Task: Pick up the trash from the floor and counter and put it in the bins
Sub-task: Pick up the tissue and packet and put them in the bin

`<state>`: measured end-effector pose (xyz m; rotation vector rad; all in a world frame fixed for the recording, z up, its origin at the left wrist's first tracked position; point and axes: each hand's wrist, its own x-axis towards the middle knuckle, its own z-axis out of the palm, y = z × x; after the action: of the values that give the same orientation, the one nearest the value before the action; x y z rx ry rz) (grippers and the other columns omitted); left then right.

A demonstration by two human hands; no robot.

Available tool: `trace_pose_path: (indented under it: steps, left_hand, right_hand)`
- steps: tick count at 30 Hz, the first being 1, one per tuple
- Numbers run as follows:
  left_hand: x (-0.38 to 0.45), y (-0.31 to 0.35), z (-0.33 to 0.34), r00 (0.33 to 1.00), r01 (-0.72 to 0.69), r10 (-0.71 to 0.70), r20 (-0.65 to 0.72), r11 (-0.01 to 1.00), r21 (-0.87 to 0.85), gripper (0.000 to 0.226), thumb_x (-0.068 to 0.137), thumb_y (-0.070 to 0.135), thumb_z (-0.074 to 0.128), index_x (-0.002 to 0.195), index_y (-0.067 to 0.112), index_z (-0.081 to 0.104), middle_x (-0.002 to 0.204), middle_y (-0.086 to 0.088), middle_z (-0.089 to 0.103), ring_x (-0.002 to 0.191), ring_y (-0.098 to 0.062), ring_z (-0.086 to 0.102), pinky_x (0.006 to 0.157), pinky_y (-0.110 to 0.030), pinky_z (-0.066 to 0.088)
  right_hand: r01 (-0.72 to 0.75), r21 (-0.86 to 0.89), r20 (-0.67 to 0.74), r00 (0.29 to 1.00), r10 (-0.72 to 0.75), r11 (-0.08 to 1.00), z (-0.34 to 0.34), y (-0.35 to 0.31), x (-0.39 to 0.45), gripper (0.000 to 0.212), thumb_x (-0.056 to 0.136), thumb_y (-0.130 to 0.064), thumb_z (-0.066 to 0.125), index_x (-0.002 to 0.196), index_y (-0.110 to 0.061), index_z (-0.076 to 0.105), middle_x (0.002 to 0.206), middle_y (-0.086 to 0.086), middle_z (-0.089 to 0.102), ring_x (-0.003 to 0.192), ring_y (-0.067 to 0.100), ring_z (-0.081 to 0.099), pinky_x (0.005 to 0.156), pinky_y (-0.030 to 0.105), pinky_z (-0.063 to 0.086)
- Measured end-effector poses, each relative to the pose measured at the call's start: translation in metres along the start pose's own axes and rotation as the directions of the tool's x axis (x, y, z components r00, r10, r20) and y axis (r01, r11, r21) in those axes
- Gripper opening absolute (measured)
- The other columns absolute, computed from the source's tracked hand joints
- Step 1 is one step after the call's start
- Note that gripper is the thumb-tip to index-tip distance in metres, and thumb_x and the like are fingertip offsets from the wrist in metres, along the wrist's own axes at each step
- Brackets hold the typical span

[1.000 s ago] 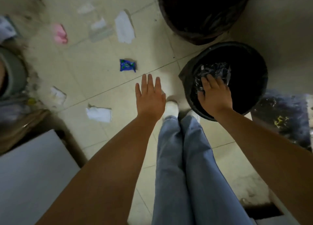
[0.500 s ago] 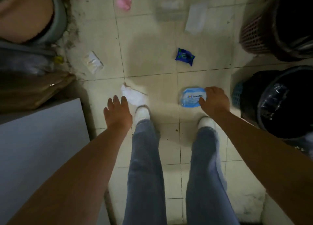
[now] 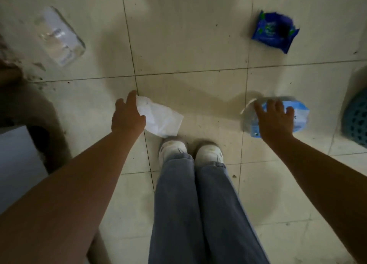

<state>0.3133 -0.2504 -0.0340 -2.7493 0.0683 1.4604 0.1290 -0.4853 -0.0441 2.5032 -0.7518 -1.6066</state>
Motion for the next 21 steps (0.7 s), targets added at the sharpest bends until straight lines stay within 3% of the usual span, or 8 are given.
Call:
trace_pose_path:
  steps: [2,5,8,12,14,17,19,21]
  left_hand:
    - [0.01,-0.002,0.008,0.997,-0.06,0.063,-0.053,0.997,0.044,0.05,0.094,0.004,0.05,0.142,0.007,0.037,0.14,-0.023,0.045,0.128,-0.037,0.046,0.106,-0.039,0.04]
    - [0.012,0.001,0.013,0.994,-0.074,0.081,-0.077,0.993,0.088,0.037,0.096,0.0,0.043,0.132,0.0,0.05,0.138,-0.022,0.05,0.129,-0.035,0.046,0.109,-0.035,0.035]
    - [0.0,0.018,0.007,0.975,-0.179,0.193,-0.111,0.976,0.121,0.031,0.095,0.001,0.042,0.121,-0.003,0.06,0.127,-0.025,0.057,0.118,-0.037,0.053,0.1,-0.038,0.042]
    - [-0.048,0.064,-0.015,0.926,-0.295,0.328,-0.187,0.938,0.182,0.03,0.094,0.007,0.047,0.117,-0.004,0.062,0.133,-0.02,0.049,0.123,-0.034,0.046,0.096,-0.038,0.044]
    - [-0.08,0.092,-0.032,0.898,-0.368,0.399,-0.184,0.912,0.179,0.029,0.092,0.007,0.05,0.114,-0.004,0.064,0.137,-0.019,0.048,0.128,-0.034,0.041,0.099,-0.041,0.042]
    - [-0.133,0.139,-0.064,0.898,-0.39,0.41,-0.158,0.909,0.146,0.027,0.094,0.009,0.047,0.112,-0.002,0.064,0.121,-0.022,0.062,0.113,-0.036,0.055,0.091,-0.04,0.044]
    - [-0.175,0.172,-0.089,0.909,-0.382,0.377,-0.178,0.924,0.006,0.025,0.095,0.009,0.048,0.11,-0.001,0.064,0.112,-0.023,0.067,0.106,-0.036,0.06,0.085,-0.039,0.046]
    - [-0.222,0.208,-0.11,0.906,-0.414,0.392,-0.159,0.9,-0.137,0.023,0.093,0.007,0.051,0.11,-0.002,0.064,0.111,-0.024,0.068,0.105,-0.036,0.061,0.085,-0.035,0.045]
  right_hand:
    - [-0.006,-0.06,-0.047,0.999,0.003,0.998,0.012,0.004,0.008,0.056,0.088,-0.014,0.057,0.14,-0.016,0.034,0.139,0.017,0.045,0.132,0.033,0.037,0.111,0.045,0.029]
    - [0.018,-0.064,-0.077,0.997,-0.022,0.998,0.017,0.006,0.008,0.03,0.091,-0.007,0.045,0.118,-0.012,0.058,0.121,0.011,0.06,0.119,0.03,0.05,0.105,0.039,0.033]
    - [0.059,0.013,-0.073,0.996,-0.058,0.998,0.01,0.009,-0.001,0.029,0.09,-0.005,0.044,0.113,-0.007,0.061,0.121,0.013,0.057,0.117,0.032,0.048,0.105,0.036,0.031]
    - [-0.015,0.34,-0.031,0.999,0.027,0.94,-0.027,0.011,-0.034,0.03,0.089,-0.005,0.046,0.116,0.001,0.056,0.125,0.02,0.052,0.118,0.035,0.046,0.098,0.04,0.037]
    - [-0.108,0.566,0.038,0.994,0.106,0.817,-0.055,0.022,-0.056,0.03,0.091,-0.006,0.044,0.118,0.001,0.054,0.125,0.02,0.054,0.117,0.035,0.05,0.094,0.038,0.043]
    - [-0.195,0.821,0.11,0.976,0.186,0.537,-0.098,0.058,-0.095,0.024,0.09,-0.008,0.046,0.112,-0.001,0.054,0.119,0.022,0.058,0.111,0.037,0.055,0.079,0.036,0.045]
    - [-0.184,0.922,0.095,0.96,0.262,0.339,-0.122,0.096,-0.126,0.006,0.089,-0.004,0.046,0.094,-0.007,0.047,0.099,0.024,0.058,0.098,0.039,0.058,0.067,0.032,0.037]
    - [-0.166,0.973,0.096,0.925,0.366,0.162,-0.14,0.146,-0.165,0.01,0.088,-0.001,0.045,0.087,-0.008,0.038,0.084,0.018,0.05,0.082,0.035,0.054,0.065,0.031,0.035]
